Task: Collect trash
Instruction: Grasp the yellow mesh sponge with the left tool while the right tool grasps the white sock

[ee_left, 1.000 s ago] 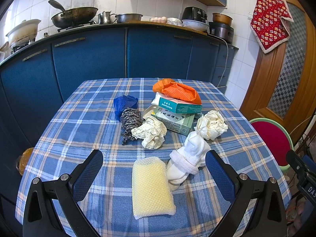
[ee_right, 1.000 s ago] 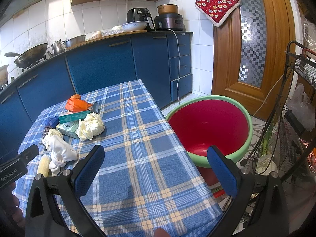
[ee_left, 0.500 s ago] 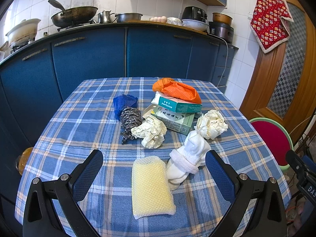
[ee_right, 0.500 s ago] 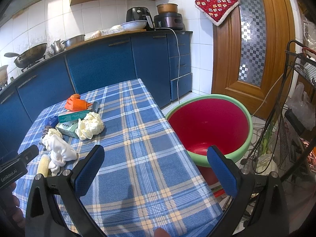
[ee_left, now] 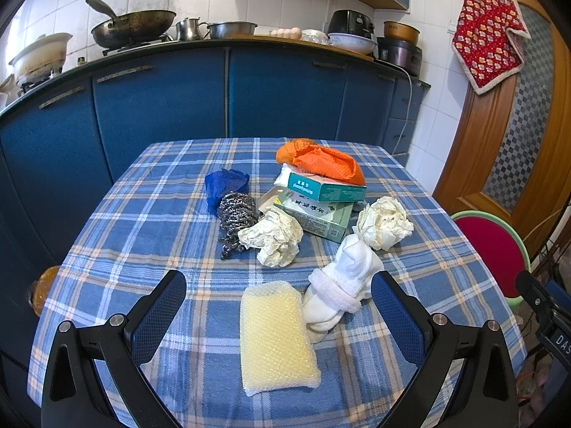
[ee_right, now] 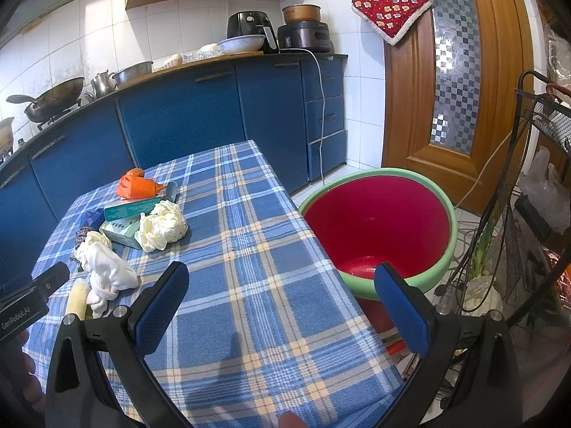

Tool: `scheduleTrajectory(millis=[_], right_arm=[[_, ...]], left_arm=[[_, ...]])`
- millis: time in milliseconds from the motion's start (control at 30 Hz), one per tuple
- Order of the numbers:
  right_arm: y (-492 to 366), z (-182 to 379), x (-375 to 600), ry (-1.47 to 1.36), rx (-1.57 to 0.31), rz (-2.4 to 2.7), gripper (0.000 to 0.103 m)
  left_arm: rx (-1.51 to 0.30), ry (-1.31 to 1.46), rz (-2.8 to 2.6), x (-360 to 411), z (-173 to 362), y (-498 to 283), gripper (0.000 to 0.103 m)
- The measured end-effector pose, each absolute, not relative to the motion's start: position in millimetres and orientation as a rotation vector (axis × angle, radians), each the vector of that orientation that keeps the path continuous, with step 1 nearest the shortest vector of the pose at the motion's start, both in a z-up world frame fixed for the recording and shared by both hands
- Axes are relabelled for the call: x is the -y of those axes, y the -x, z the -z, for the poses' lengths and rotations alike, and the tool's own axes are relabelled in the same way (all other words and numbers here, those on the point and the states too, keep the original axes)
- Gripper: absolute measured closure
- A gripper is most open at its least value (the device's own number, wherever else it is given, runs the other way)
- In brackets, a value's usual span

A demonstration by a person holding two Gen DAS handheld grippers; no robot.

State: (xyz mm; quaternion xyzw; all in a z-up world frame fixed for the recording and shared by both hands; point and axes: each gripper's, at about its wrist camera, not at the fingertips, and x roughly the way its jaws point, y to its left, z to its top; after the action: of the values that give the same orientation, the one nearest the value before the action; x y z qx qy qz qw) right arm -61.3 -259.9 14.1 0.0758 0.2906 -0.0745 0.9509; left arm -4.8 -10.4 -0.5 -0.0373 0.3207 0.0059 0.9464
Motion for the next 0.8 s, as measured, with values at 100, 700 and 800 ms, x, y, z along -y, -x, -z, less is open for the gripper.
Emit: scheduleTrajectory(millis=[100, 700, 800], right_arm=[[60, -11, 260, -0.160, -0.602, 0.149, 0.001], [47, -1, 256, -0.157, -0.651, 0.133, 0.001], [47, 0, 255, -0.156, -0.652, 0.131, 0.001]], left_arm=[[-0.661, 0.081, -0.035, 5, 4, 3, 0.000], [-0.810, 0.105, -0.002, -11, 38, -13, 0.018], [-0.850, 0.120, 0.019, -12, 46, -16, 0.028]])
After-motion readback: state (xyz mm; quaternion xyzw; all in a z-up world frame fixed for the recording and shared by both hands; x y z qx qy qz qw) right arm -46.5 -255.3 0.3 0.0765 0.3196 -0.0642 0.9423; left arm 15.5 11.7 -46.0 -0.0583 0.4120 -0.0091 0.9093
